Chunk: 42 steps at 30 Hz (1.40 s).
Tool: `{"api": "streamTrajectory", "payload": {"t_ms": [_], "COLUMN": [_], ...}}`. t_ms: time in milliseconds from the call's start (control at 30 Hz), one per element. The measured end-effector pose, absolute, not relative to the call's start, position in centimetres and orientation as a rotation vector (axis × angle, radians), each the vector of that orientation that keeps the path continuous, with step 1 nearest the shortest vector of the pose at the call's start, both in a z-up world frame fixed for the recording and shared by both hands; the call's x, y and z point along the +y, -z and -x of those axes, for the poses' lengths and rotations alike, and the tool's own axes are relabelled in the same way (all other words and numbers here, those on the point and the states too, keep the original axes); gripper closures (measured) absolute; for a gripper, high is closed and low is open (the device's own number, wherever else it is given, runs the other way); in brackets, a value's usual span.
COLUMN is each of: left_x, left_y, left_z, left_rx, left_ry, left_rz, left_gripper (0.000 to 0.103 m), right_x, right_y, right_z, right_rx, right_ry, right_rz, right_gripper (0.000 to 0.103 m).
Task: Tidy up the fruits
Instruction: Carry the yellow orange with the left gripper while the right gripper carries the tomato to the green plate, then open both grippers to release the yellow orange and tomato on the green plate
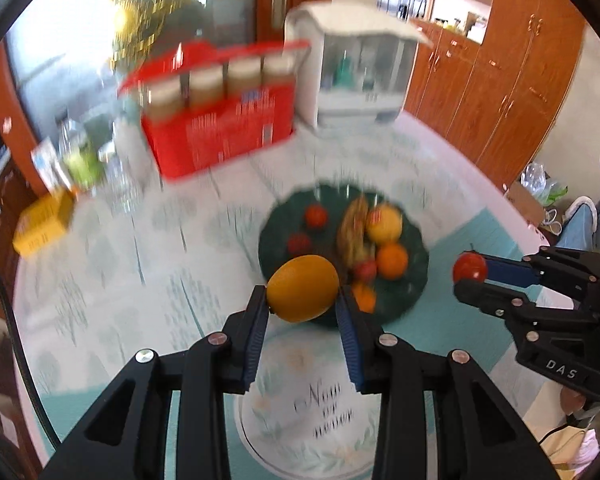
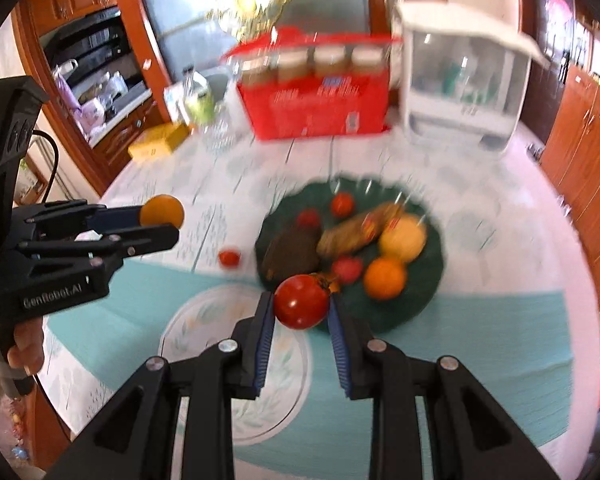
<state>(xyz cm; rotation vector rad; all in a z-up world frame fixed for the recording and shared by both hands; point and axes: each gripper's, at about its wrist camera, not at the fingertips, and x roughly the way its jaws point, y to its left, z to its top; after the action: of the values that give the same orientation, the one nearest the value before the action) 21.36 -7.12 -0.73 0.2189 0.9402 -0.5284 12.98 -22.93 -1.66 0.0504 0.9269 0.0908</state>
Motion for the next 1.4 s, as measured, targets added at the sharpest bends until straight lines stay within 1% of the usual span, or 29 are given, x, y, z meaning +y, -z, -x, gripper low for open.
{"api": "streamTrajectory", "payload": {"t_ms": [100, 200, 300, 367, 467, 667, 867, 1100, 1167, 1233, 1267, 1300, 1333, 1400], "left_x": [-8.3, -9.7, -11.0, -11.8, -13.1, -15.1, -15.7, -16.1, -16.1, -15.9, -15.8, -15.6, -15.5, -15.2], "left_y": [-1.9, -3.3, -3.4, -2.6, -0.6, 5.6, 10.6, 14.4, 14.9, 14.9, 14.7, 14.5, 14.2, 14.0], "left_z": [-23.3, -25.5, -27.7, -28.9, -30.5, -32.8, -34.4, -35.0, -35.0, -34.9, -34.8, -34.6, -34.4, -34.3], "left_rx": [0.895, 0.878, 0.889, 0.904, 0.941, 1.051, 1.139, 1.208, 1.216, 1.214, 1.203, 1.185, 1.173, 1.169], "left_ry": [0.53, 0.526, 0.525, 0.523, 0.515, 0.496, 0.481, 0.475, 0.468, 0.475, 0.472, 0.468, 0.467, 0.465], "left_rz": [-0.236, -0.249, -0.25, -0.254, -0.261, -0.266, -0.252, -0.253, -0.262, -0.261, -0.262, -0.265, -0.271, -0.273], "left_gripper": [0.07, 0.07, 0.07, 0.07, 0.07, 0.07, 0.07, 0.069, 0.066, 0.043, 0.04, 0.036, 0.036, 0.035], "right_x": [-24.2, -25.1, -25.8, -26.4, -27.4, -28.1, -28.3, -28.1, -27.9, -27.6, -27.6, -27.5, -27.5, -27.5], "right_y": [-1.5, -3.7, -4.5, -4.1, -2.1, 4.3, 9.8, 13.2, 13.6, 13.8, 13.7, 13.7, 13.6, 13.4], "right_z": [-14.2, -15.7, -16.9, -17.9, -19.5, -21.8, -23.3, -23.9, -24.0, -23.9, -23.9, -23.8, -23.8, -23.6], "right_rx": [0.869, 0.826, 0.803, 0.809, 0.851, 0.971, 1.085, 1.142, 1.147, 1.145, 1.144, 1.14, 1.136, 1.13], "right_ry": [-0.059, -0.027, -0.004, 0.007, 0.022, 0.023, 0.013, 0.001, -0.001, 0.001, 0.001, 0.001, 0.001, 0.005], "right_rz": [-0.028, -0.011, 0.002, -0.002, -0.024, -0.068, -0.087, -0.074, -0.065, -0.057, -0.057, -0.059, -0.062, -0.07], "right_gripper": [0.076, 0.076, 0.076, 0.076, 0.076, 0.076, 0.076, 0.075, 0.074, 0.072, 0.068, 0.067, 0.064, 0.063]}}
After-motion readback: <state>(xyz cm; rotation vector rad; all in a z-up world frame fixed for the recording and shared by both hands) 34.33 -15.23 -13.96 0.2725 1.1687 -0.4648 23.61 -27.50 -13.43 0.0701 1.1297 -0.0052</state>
